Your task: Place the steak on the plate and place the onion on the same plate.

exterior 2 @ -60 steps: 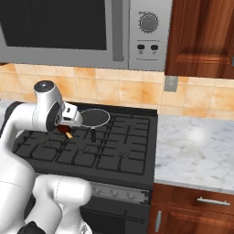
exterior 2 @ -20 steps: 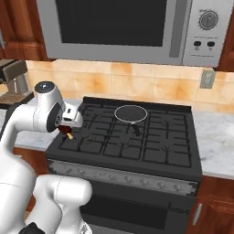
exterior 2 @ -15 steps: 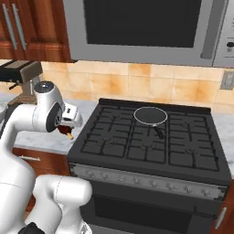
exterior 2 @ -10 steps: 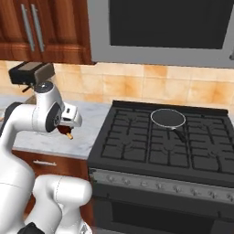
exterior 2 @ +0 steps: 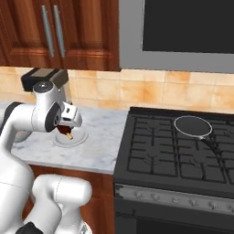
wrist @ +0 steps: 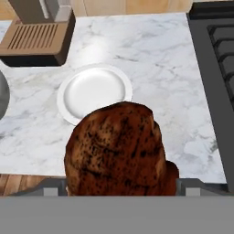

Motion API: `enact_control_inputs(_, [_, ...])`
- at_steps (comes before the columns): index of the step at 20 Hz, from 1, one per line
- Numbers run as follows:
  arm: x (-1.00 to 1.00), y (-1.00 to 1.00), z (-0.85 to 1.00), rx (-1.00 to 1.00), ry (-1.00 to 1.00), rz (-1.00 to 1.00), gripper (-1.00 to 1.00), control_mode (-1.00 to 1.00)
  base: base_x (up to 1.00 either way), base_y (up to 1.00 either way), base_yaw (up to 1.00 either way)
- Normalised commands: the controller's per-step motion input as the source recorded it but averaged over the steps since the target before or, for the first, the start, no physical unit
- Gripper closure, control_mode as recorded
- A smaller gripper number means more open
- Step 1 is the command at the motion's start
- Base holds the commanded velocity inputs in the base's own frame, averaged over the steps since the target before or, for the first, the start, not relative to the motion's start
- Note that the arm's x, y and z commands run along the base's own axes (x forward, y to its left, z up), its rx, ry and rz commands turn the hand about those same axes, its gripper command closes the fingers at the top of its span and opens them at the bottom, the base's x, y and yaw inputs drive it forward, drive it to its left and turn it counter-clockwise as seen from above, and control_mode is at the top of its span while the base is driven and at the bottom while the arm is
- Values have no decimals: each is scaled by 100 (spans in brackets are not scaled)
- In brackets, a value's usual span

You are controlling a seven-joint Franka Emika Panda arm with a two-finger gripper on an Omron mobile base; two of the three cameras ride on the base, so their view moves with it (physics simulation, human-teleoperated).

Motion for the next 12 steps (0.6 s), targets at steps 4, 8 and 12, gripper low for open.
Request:
enact_control_inputs(4, [0, 0, 0, 0, 0, 0, 100, 100, 25, 53, -1])
enact_control_inputs(8, [0, 0, 0, 0, 0, 0, 100, 100, 35, 43, -1])
enact_control_inputs(12, [0, 0, 0, 0, 0, 0, 100, 100, 30, 25, 0])
